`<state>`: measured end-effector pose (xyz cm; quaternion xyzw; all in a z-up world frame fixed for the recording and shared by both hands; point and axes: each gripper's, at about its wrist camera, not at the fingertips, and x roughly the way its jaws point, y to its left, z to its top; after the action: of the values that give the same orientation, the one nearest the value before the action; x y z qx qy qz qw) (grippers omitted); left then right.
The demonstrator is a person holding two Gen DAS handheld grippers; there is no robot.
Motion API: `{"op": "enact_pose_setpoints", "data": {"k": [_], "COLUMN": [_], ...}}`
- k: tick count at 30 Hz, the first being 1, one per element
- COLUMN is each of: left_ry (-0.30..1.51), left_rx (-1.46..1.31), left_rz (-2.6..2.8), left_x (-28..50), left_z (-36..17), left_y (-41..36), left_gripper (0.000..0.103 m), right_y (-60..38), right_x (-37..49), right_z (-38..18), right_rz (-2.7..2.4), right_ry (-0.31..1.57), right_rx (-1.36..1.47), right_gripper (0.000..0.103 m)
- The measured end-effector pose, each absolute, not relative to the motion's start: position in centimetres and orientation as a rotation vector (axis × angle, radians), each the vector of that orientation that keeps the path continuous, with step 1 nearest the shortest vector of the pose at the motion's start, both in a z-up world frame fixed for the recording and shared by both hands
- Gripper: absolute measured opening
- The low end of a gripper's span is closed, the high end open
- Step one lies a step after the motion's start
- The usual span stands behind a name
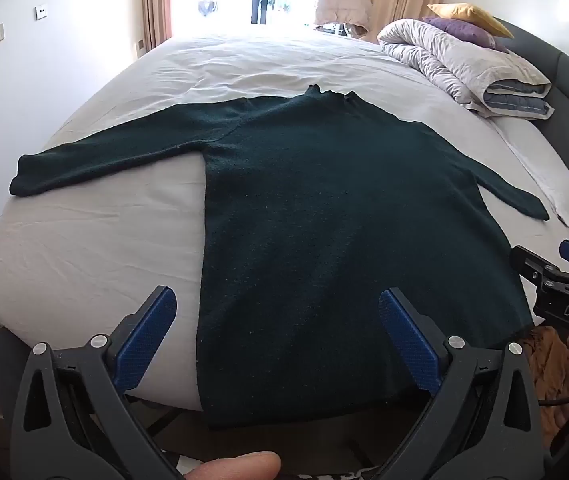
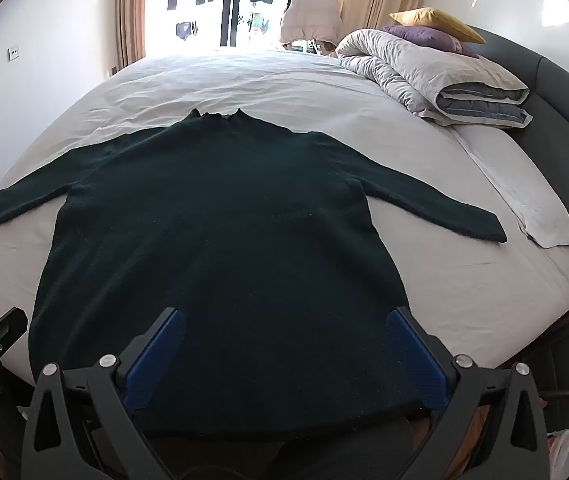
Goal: Fold small clothes
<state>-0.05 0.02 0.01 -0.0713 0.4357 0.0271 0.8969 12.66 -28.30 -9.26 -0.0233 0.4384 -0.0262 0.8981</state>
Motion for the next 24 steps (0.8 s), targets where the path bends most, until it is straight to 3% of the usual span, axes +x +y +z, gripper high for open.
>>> {"op": "enact_pose_setpoints", "data": {"k": [24], "left_ry": [0.9], "left_rx": [-0.148], "left_rz": [0.071], "left_x": [0.0], "left_z": [-0.1], "left_y": [0.5], "left_gripper": [0.103], "right_y": [-28.2], "right_x": [12.5], "right_z": [-9.9], "right_rz": [-0.054], "right_ry": [0.922], "right_rx": [-0.065], "right_gripper": [0.103]}}
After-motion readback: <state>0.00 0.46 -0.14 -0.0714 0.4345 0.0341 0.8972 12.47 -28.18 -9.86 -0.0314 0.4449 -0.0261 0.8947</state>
